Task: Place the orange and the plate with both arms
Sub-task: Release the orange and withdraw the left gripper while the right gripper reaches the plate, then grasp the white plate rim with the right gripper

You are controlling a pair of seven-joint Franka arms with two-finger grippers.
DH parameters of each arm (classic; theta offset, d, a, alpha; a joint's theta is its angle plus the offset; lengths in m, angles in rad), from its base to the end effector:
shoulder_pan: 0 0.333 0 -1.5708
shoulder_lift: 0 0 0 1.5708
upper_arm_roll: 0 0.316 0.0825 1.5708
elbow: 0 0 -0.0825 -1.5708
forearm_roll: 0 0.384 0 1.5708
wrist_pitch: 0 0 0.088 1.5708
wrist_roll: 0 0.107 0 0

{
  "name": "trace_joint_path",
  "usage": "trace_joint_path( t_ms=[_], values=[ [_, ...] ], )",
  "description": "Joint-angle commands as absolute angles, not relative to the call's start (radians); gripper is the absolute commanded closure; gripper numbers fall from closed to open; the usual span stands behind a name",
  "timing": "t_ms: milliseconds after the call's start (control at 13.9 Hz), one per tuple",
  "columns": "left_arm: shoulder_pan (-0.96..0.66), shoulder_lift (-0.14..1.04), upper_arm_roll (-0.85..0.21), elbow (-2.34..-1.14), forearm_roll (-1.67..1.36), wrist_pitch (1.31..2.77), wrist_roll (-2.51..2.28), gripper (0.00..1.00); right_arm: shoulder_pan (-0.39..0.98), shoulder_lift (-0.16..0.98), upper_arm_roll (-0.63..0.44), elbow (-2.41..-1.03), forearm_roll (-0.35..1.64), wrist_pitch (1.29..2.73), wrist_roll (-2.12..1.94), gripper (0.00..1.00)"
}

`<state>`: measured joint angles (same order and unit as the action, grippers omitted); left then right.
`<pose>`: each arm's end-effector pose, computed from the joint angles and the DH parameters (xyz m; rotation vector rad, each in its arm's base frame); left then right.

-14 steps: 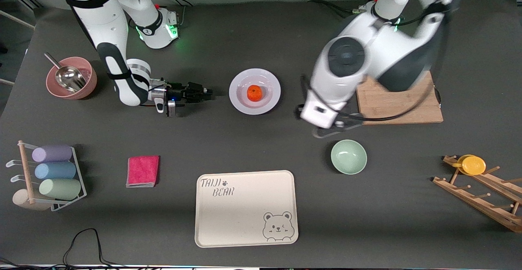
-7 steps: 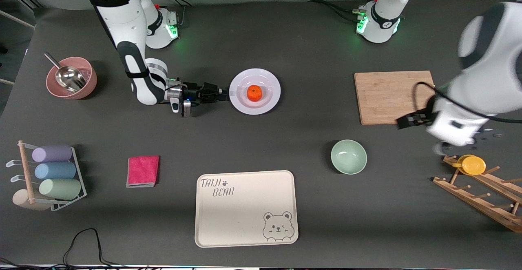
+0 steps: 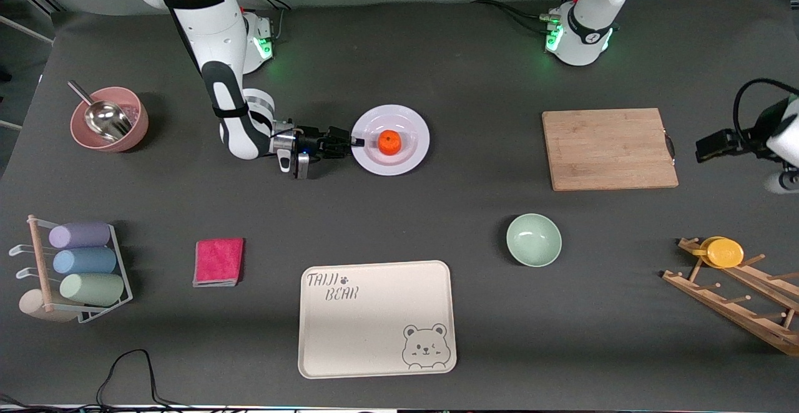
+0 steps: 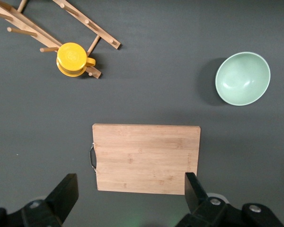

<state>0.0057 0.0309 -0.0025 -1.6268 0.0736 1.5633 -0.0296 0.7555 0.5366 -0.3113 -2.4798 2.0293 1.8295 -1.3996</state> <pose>0.5595 0.0097 0.5806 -3.0632 -0.0458 0.1432 0.3529 0.2249 0.0851 -1.9009 -0.0166 -0.0429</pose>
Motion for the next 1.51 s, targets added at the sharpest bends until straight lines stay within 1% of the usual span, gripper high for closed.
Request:
trace_joint_path(
  t_ms=[0,72,144,287,502,646,789,1005,1148,1292,1435],
  values=[
    [-0.153,-0.103,0.158,-1.789,0.061,1.625,-0.012,0.0,0.764,0.551,-0.314,-2.468,2.059,1.832,-1.424,0.79],
    [-0.167,-0.113,0.173,-1.789,0.06,1.614,-0.012,0.0,0.764,0.551,-0.314,-2.468,2.06,1.832,-1.424,0.88],
    [-0.169,-0.123,0.173,-1.79,0.06,1.602,-0.014,0.0,0.764,0.551,-0.314,-2.468,2.06,1.832,-1.424,0.94],
    [-0.169,-0.135,0.166,-1.784,0.057,1.591,-0.028,0.0,0.756,0.546,-0.314,-2.468,2.06,1.829,-1.42,1.0],
    [-0.17,-0.143,0.166,-1.784,0.052,1.598,-0.026,0.0,0.746,0.508,-0.325,-2.453,2.059,1.819,-1.39,1.0],
    [-0.169,-0.137,0.166,-1.787,0.052,1.612,-0.026,0.0,0.721,0.441,-0.327,-2.439,2.045,1.819,-1.312,1.0],
    [-0.169,-0.137,0.164,-1.787,0.052,1.609,-0.026,0.0,0.724,0.367,-0.342,-2.431,2.02,1.819,-1.22,1.0],
    [-0.169,-0.137,0.16,-1.789,0.051,1.606,-0.026,0.0,0.724,0.286,-0.371,-2.402,1.936,1.821,-1.099,1.0],
    [-0.167,-0.135,0.16,-1.789,0.051,1.609,-0.026,0.0,0.723,0.282,-0.391,-2.358,1.904,1.822,-1.036,1.0],
    [-0.169,-0.133,0.16,-1.789,0.052,1.611,-0.021,0.0,0.71,0.304,-0.402,-2.294,1.882,1.827,-0.987,1.0],
    [-0.169,-0.133,0.16,-1.789,0.052,1.611,-0.02,0.0,0.674,0.356,-0.408,-2.179,1.821,1.827,-0.912,1.0]
  ],
)
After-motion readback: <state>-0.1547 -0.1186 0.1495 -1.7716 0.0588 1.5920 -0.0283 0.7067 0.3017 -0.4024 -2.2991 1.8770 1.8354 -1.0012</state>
